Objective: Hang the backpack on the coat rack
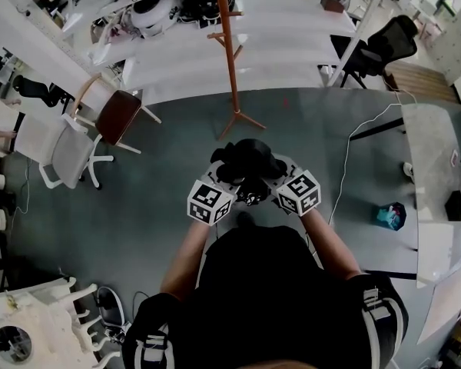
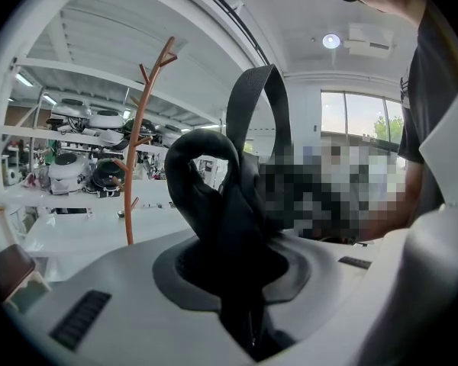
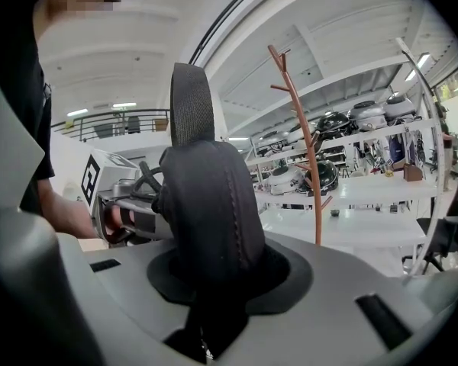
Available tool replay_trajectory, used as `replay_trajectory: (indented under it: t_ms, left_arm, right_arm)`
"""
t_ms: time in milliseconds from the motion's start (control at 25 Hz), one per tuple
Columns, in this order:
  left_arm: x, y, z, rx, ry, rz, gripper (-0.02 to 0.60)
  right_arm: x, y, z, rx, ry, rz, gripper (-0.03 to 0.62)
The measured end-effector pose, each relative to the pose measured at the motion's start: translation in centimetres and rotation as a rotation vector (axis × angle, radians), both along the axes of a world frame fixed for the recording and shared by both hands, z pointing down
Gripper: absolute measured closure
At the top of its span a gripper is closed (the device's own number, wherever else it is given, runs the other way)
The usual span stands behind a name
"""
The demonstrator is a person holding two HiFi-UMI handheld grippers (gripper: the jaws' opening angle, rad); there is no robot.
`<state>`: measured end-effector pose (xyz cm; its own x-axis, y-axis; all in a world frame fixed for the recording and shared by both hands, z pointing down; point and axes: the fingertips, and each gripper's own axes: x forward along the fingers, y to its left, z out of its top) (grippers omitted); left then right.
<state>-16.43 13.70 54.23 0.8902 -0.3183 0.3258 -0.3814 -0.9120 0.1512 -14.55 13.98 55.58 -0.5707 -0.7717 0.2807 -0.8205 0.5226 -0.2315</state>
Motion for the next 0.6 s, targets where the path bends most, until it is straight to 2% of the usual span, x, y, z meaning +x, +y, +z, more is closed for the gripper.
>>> replay_trajectory:
  t_ms: [600]
  left_arm:
    - [-3.4, -2.2, 0.9, 0.001, -0.012, 0.003, 0.489]
  right_arm:
    - [-3.5, -2.1, 0.9, 0.002, -0.016, 0.004, 0.464]
